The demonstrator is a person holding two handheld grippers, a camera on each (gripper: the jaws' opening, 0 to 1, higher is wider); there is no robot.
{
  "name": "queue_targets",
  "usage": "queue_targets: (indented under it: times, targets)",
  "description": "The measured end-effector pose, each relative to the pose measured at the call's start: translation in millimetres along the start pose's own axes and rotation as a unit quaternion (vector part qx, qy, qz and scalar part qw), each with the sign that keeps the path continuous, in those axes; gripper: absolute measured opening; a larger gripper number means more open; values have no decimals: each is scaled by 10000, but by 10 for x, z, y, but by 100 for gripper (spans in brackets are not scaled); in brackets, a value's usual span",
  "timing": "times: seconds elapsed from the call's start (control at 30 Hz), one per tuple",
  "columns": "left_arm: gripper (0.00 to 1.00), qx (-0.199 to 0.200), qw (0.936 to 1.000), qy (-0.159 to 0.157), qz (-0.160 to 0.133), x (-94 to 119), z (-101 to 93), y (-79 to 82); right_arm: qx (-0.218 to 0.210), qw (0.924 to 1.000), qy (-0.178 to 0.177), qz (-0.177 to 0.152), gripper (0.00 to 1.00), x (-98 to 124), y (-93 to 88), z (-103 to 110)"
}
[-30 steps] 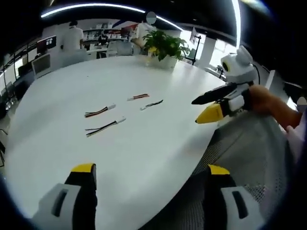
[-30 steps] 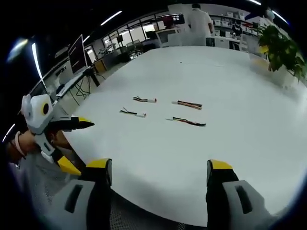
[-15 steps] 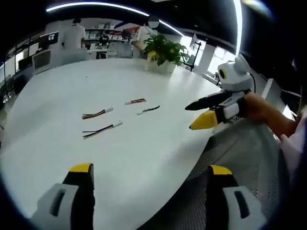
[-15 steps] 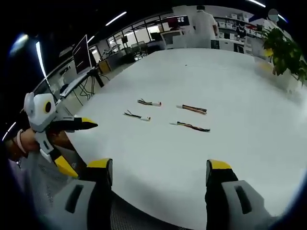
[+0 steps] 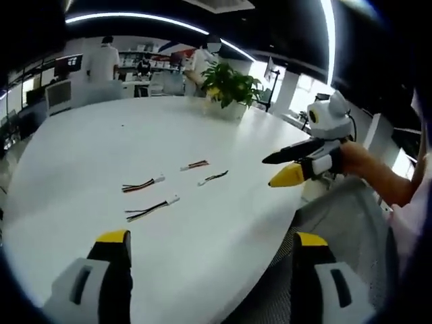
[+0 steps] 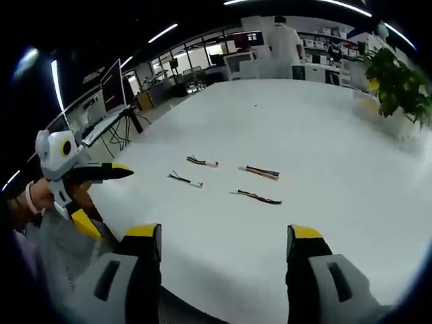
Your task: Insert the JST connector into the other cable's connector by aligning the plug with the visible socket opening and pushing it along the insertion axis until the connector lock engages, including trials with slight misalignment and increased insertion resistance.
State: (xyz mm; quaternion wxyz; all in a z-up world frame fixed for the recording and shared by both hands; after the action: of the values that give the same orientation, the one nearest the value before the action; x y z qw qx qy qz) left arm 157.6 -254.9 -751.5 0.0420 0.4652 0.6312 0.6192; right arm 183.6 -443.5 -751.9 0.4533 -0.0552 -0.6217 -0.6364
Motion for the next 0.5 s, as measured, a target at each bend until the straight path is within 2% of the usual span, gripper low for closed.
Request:
queue_targets:
  times: [0.17,0.37,0.5]
  targets:
    - [98,45,10000,-21,-34,-5,18,38,139,9999,75,56,72,-5,24,16]
    - [98,-152,9999,-1,33,-17,62,74,309,9994,52,127,70,-2,53,-3]
    - [98,-250,9997,-65,-51,-40,59,154,406,9991,47,107,71,3,98,-31]
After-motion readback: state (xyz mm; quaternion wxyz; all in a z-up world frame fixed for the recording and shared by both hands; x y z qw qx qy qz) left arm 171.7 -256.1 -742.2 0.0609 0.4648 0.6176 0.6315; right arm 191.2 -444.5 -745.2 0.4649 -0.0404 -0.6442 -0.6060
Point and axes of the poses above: the point that each gripper's makers call its tool centre point, and the gripper's own axes: x roughly backward along the fingers, z roughly to its left, y roughly out of its top, the point moved 3 cm from there along x, roughly backward along the fingers
